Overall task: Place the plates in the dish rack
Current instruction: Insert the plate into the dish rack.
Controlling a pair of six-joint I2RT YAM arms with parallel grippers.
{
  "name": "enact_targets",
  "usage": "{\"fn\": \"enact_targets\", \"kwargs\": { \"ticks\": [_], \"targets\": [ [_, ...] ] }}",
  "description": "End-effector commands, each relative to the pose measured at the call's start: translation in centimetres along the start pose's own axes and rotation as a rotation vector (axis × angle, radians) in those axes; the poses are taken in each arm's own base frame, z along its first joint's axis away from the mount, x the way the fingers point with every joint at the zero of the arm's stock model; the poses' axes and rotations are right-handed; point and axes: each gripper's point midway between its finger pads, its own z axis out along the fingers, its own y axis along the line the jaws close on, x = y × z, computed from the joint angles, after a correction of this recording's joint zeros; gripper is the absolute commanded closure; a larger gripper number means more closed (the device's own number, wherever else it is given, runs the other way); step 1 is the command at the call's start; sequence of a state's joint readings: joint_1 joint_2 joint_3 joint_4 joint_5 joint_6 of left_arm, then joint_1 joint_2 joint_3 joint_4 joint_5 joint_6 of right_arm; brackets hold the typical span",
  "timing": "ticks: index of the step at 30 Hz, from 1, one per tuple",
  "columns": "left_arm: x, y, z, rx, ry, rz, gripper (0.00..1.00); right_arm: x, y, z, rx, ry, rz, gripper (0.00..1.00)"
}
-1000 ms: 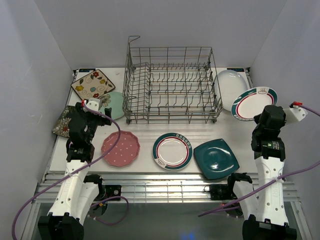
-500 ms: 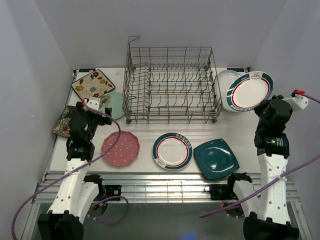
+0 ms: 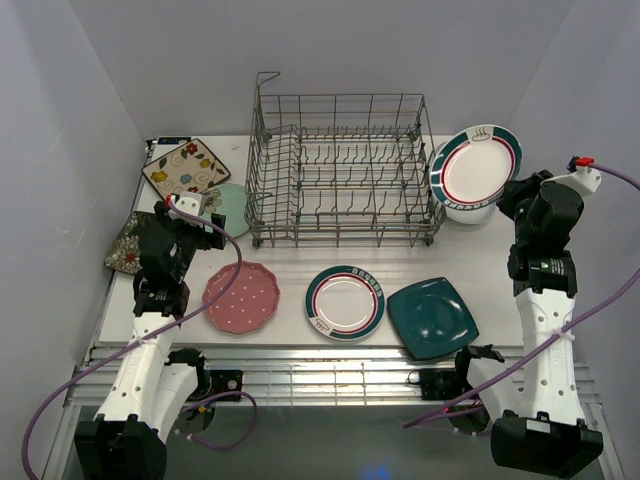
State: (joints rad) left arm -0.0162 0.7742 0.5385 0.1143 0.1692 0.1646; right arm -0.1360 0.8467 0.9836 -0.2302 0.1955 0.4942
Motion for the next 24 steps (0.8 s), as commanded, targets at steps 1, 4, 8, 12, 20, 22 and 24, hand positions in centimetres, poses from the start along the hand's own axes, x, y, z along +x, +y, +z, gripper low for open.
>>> {"fn": "enact_targets", "kwargs": {
  "ticks": [1, 4, 8, 12, 20, 22, 24],
  "targets": [
    [-1.8, 0.3, 0.0, -0.009, -0.045, 0.003, 0.02, -5.2, 4.3, -0.2, -0.155, -0.140, 0.011, 0.92],
    [-1.6, 0.4, 0.0, -0.010, -0.037, 0.003, 0.02, -5.3, 4.5, 0.9, -0.148, -0.137, 0.011, 0.92],
    [-1.9, 0.6, 0.1, -0.023, -0.046, 0.003, 0.02, -4.2, 5.0, 2.2, -0.173, -0.119, -0.005, 0.92],
    [-2.0, 0.6, 0.0, -0.022, -0.041, 0.001, 0.02, -4.8, 6.8, 2.9, -0.216, -0.147, -0.026, 0.92],
    [-2.1, 1.0, -0.4, -0.049, -0.055, 0.009, 0.02, -6.2, 10.8, 4.6, -0.206, -0.189, -0.086, 0.92],
    [-2.2, 1.0, -0.3, -0.047, -0.060, 0.007, 0.02, -6.0, 11.4, 5.3, -0.203, -0.195, -0.098, 0.92],
    [-1.9, 0.6, -0.2, -0.028, -0.039, 0.000, 0.02, -5.9, 12.1, 5.6, -0.207, -0.197, -0.102, 0.92]
  ]
}}
